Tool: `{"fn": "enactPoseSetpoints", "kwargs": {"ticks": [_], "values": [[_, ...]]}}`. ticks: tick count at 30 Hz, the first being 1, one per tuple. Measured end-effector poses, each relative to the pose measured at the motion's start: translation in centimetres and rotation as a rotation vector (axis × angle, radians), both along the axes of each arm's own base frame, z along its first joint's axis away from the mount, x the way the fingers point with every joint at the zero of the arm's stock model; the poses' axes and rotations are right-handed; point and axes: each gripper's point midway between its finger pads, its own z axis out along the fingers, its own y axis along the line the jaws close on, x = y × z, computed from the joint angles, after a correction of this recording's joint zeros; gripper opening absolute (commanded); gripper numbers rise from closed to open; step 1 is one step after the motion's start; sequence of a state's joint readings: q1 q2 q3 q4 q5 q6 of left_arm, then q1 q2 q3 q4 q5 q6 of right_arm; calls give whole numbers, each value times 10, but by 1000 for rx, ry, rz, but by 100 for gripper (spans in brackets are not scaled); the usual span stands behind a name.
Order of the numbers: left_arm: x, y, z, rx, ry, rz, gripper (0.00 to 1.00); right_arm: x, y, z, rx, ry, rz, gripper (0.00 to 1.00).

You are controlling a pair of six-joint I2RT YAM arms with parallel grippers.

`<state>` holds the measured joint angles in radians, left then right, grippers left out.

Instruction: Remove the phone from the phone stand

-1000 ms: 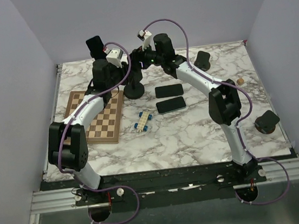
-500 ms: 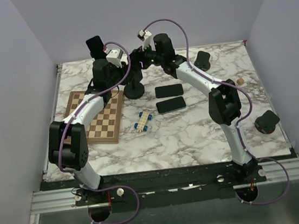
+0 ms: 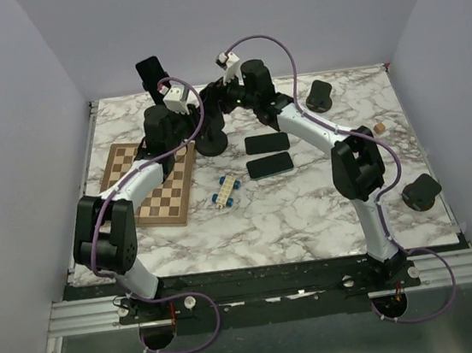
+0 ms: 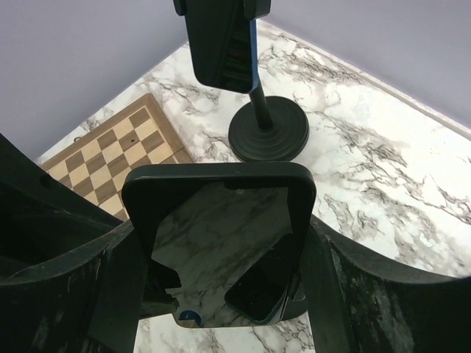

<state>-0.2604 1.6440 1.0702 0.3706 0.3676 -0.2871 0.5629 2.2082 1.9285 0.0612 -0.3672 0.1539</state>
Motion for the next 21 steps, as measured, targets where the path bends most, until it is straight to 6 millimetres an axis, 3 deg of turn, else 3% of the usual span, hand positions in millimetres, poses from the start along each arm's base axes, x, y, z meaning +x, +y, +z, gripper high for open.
{"fn": "enactPoseSetpoints", "kwargs": {"ticks": [21], "values": [[-20, 2, -4, 9, -48, 6, 0, -18, 2, -1, -49, -56, 91, 1]]}}
